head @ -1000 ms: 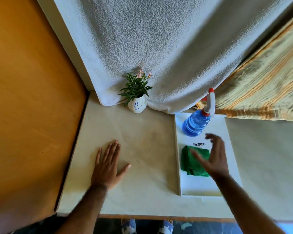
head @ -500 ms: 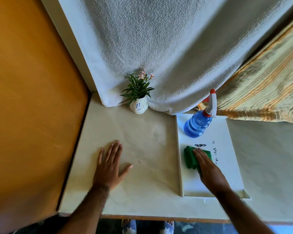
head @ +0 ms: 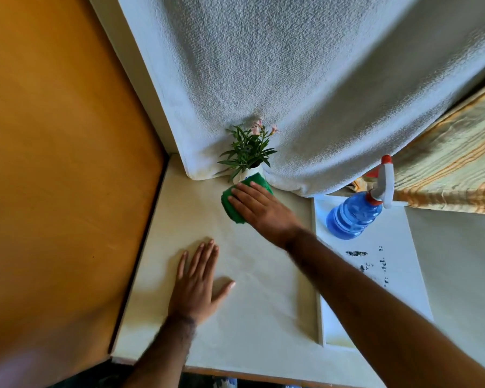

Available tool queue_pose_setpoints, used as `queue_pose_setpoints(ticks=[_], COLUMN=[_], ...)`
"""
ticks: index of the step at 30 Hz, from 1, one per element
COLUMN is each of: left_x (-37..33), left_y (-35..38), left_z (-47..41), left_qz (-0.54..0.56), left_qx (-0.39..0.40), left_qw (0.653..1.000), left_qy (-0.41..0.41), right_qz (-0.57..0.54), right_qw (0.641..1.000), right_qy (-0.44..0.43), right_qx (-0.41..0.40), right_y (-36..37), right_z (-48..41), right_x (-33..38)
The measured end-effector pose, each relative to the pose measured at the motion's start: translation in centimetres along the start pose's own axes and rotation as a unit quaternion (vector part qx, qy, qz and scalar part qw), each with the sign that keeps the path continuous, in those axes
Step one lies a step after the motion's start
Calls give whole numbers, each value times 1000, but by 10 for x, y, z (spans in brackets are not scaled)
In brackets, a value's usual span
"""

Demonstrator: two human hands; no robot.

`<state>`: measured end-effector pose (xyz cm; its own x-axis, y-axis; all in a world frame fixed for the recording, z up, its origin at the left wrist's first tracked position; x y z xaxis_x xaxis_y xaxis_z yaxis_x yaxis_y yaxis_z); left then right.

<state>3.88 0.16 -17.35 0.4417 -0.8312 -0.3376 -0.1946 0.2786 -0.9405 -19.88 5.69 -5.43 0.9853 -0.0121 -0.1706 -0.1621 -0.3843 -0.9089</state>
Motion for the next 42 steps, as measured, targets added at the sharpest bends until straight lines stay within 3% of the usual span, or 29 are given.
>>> queue_pose_setpoints(ticks=[7, 17, 22, 27, 42], left_x=[3, 5, 4, 3, 5], left_y=[4, 3, 1, 0, 2], left_z=[1, 1, 2, 2, 3], left_qz=[-11, -9, -10, -11, -6], left_qx=[7, 12, 6, 3, 6], left_qw=[1000, 1000, 1000, 1000, 1000], left_qy=[-5, -12, -6, -5, -4], right_qz=[14, -118, -105, -78, -200], right_qw=[999, 991, 993, 997, 974], right_qy=[-35, -19, -24, -5, 74], right_qx=[16, 64, 47, 24, 81], right_y=[23, 53, 49, 40, 55], right_z=[-23, -10, -13, -10, 12], right_x=[-13, -5, -2, -24, -20])
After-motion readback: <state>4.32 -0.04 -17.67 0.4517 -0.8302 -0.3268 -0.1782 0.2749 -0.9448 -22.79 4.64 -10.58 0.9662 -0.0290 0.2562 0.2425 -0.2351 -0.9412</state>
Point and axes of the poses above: each hand's wrist, its own z-axis away from the middle knuckle, its own y-axis out of the palm, x = y × z, the point moved 3 cm from there along -z, towards the middle knuckle, and after that the axes turned 12 degrees about z, right-handed, at the moved point
